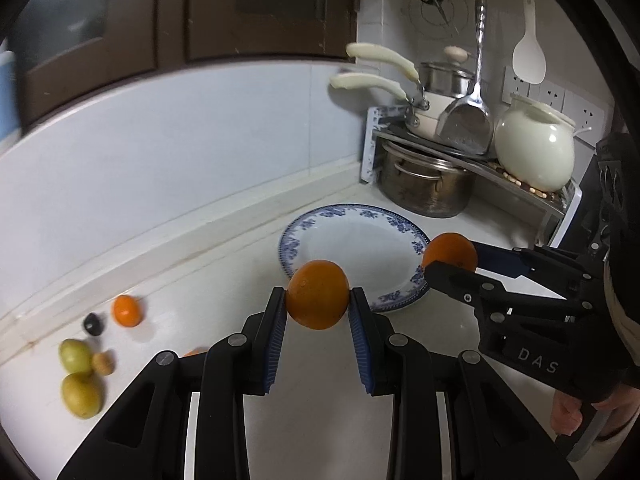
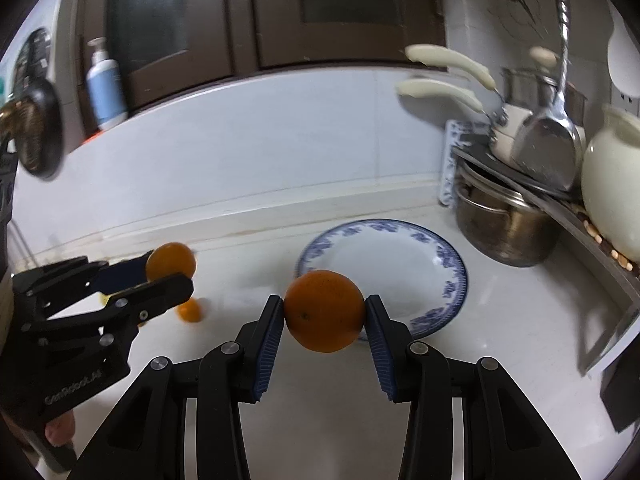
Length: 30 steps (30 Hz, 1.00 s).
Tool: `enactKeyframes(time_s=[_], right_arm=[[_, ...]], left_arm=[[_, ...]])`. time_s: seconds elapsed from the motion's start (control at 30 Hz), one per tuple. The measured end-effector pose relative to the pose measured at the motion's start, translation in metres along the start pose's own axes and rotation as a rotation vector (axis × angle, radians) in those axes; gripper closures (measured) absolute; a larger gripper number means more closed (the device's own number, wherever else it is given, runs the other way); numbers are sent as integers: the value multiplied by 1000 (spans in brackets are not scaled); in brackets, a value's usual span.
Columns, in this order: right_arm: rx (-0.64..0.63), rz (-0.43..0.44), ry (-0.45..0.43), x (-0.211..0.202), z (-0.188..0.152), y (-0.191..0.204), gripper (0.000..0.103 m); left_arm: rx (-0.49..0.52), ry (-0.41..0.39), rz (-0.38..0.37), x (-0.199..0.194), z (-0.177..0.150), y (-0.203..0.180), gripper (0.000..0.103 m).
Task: Organize fruits
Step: 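Carry the small orange in the left tool while the right tool carries the large orange to the plate, then open the left tool over the plate while the right tool releases its orange there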
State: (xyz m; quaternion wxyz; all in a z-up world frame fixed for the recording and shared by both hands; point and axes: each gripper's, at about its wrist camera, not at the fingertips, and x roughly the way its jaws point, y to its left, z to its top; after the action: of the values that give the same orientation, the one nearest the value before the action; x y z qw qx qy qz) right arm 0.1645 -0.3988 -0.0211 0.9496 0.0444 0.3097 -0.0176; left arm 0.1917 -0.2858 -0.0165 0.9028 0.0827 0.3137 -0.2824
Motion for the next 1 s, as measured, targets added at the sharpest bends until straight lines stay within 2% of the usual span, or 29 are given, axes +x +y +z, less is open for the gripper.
enactKeyframes(time_s=[0.5, 0.87, 1.0], right_arm=[[48, -50, 31, 47, 18, -45, 60], [70, -67, 141, 96, 11, -72, 60], [60, -70, 156, 106, 10, -74, 60]], left_arm=[[15, 86, -52, 84, 31, -16, 72], [37, 197, -57, 137, 26, -20, 72], [50, 210, -51, 143, 25, -21, 72]])
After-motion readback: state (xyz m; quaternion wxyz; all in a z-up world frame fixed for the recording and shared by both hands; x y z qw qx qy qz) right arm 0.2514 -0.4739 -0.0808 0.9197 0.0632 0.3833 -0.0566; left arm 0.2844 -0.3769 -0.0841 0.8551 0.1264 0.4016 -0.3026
